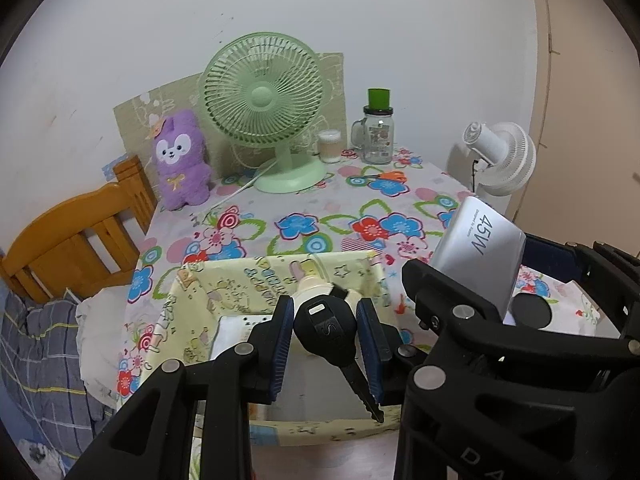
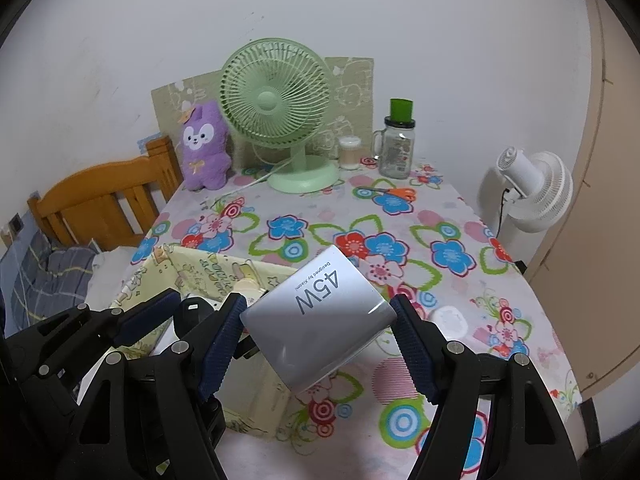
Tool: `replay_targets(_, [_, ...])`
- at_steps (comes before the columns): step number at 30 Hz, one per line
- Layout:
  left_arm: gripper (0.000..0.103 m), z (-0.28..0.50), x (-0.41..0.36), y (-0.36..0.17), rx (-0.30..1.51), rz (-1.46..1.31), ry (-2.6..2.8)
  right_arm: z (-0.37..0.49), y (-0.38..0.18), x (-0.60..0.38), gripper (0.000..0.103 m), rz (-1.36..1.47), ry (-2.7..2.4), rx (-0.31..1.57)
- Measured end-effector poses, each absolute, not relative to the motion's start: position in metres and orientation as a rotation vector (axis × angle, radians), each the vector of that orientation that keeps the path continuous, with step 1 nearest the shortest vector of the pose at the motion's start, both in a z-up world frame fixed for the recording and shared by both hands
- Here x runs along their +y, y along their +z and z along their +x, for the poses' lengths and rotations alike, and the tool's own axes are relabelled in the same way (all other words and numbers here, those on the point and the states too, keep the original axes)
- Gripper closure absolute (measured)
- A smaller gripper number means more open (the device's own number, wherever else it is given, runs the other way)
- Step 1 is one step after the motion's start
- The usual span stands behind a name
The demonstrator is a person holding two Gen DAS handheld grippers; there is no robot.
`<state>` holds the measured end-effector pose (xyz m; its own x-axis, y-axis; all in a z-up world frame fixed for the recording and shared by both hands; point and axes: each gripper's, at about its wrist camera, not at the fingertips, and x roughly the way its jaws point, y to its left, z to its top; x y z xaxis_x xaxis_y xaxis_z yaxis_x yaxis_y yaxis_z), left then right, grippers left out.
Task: Organize rigid objects
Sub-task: 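Lift the white charger and black key and carry both toward the yellow box, then lower the key into the box with the left tool while the right tool releases the charger inside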
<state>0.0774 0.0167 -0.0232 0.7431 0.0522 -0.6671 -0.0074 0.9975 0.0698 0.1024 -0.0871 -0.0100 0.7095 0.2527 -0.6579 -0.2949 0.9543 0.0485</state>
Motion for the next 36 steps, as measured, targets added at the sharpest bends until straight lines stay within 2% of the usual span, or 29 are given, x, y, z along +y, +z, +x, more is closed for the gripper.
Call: replay_targets(36, [0.070, 0.098, 0.100, -0.081, 0.877, -0.002, 0.134, 0.127, -0.064, -0.004, 0.028, -0.124, 0.429, 0.883])
